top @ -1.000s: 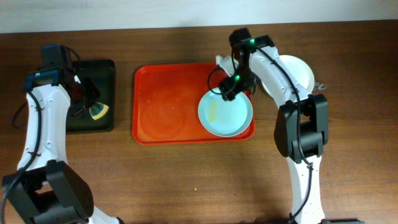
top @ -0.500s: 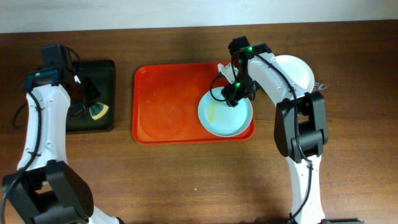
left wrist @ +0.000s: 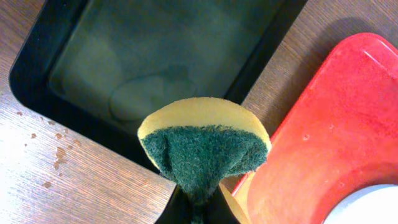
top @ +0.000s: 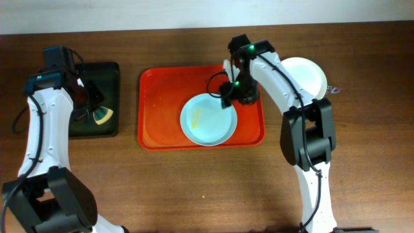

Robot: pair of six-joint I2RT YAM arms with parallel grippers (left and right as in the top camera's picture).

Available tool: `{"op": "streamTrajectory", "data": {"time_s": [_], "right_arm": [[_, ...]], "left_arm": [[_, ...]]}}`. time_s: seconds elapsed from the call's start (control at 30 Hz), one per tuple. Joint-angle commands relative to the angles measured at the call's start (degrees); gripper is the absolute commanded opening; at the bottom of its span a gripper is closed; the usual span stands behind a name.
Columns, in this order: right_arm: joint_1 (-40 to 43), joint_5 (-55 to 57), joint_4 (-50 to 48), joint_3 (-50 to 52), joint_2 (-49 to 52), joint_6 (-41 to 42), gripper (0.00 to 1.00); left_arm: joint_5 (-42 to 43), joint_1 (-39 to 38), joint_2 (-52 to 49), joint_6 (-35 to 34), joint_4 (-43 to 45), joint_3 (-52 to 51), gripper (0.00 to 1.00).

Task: Clean dirty plates on tray and stack at the side
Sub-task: 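Grasp the remaining blue plate rim with the right gripper and drag it left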

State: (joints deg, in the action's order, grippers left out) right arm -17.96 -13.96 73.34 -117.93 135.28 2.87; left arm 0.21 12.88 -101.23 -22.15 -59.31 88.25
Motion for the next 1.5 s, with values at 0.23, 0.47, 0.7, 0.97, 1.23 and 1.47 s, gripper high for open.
{"op": "streamTrajectory", "data": {"time_s": [0.23,0.47,0.7,0.97,1.23,1.47], "right_arm": [[-1.62,3.17,0.81,4.26,0.11,8.15,0.57],[-3.82,9.7,-3.43,7.54,0.11,17.18,0.5],[-4.66,9.53,-5.27,9.33,0.11,17.16,0.39],[-4.76,2.86,-24.41,9.35,0.11,17.14,0.04],[-5.46,3.02,-28.39,11.58,0.11,15.32,0.04],[-7.32,-0.02,-27.36,13.84,0.11,2.34,0.05]], "left_arm": [[-0.37,0.13,0.59,-0.52,0.09,-0.26,0.0],[-0.39,0.13,0.59,-0.52,0.07,-0.26,0.0],[-0.39,0.13,0.59,-0.52,0.07,-0.26,0.0],[-0.42,0.15,0.59,-0.52,0.22,-0.26,0.0],[-3.67,0.15,0.42,-0.52,5.55,-0.26,0.0],[-3.69,0.15,-3.56,-0.52,12.28,-0.26,0.0]]}}
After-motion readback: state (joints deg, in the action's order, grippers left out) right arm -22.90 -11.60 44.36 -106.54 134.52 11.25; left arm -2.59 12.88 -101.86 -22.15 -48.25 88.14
